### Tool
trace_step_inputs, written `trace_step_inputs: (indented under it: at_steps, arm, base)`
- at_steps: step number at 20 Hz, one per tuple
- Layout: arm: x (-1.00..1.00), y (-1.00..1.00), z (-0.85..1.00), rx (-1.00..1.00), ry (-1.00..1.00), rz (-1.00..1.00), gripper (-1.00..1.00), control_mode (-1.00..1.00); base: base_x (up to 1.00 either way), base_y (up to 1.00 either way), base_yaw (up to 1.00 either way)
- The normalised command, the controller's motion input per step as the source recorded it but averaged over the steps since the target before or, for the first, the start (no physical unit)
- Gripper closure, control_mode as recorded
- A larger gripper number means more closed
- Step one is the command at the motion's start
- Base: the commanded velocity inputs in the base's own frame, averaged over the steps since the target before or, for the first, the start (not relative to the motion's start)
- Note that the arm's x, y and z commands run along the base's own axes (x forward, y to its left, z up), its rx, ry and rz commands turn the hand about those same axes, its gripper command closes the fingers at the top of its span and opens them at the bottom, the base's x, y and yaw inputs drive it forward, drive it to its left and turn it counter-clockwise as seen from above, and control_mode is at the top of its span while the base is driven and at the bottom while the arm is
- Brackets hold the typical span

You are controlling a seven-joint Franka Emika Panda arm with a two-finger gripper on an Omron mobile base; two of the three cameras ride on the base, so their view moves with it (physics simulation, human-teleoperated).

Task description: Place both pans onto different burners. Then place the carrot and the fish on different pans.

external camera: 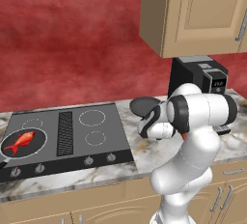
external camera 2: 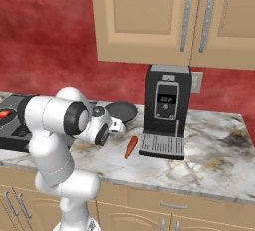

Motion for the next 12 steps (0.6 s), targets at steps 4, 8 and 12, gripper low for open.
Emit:
trace_step_inputs:
  at_steps: [4, 8, 12]
  arm:
    - [-0.07, 0.05, 0.22, 0.01, 0.0, 0.06, 1.0, -1.0]
    - [-0.17, 0.07, 0.36, 0.0, 0.0, 0.09, 1.0, -1.0]
    - [-0.25, 0.12, 0.43, 0.02, 0.0, 0.1, 1.0, -1.0]
  base:
    - [0.0, 0.0, 0.0]
    - [0.0, 0.0, 0.0]
    - [0.0, 0.0, 0.0]
